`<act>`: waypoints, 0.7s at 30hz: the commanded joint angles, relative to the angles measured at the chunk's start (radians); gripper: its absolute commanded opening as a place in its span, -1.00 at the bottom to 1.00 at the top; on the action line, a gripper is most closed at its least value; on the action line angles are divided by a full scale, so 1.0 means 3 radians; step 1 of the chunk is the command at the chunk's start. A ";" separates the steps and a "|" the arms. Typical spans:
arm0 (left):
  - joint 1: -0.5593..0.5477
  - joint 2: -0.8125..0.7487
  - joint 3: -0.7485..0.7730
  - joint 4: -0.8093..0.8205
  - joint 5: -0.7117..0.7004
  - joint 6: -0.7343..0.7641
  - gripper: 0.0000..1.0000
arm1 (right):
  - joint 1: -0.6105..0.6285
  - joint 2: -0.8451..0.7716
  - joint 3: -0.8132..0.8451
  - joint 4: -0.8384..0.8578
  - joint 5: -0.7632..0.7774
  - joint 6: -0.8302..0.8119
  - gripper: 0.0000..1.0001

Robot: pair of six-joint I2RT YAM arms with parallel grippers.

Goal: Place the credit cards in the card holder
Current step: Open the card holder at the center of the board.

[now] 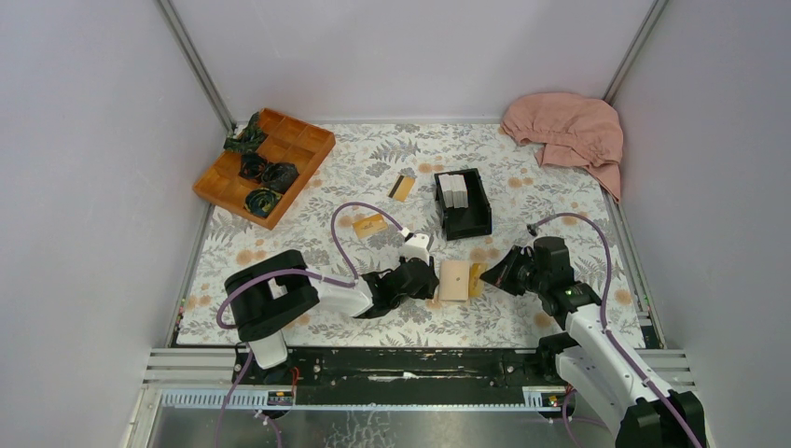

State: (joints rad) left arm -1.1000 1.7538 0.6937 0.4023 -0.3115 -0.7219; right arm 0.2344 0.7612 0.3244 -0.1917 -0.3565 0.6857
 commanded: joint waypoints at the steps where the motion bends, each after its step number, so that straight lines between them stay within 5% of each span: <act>1: -0.0080 0.0228 -0.0179 -0.0784 0.0194 0.0019 -0.44 | -0.0014 -0.0075 0.0158 -0.0023 0.0038 -0.0055 -1.00; 21: -0.0088 0.0217 -0.0190 -0.0783 0.0199 0.0008 -0.45 | -0.0023 -0.0123 0.0162 -0.0062 0.0031 -0.0059 -1.00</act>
State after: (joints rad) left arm -1.1000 1.7538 0.6937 0.4019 -0.3122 -0.7227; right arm 0.2325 0.7357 0.3283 -0.2119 -0.3515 0.6781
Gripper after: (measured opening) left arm 0.279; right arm 0.015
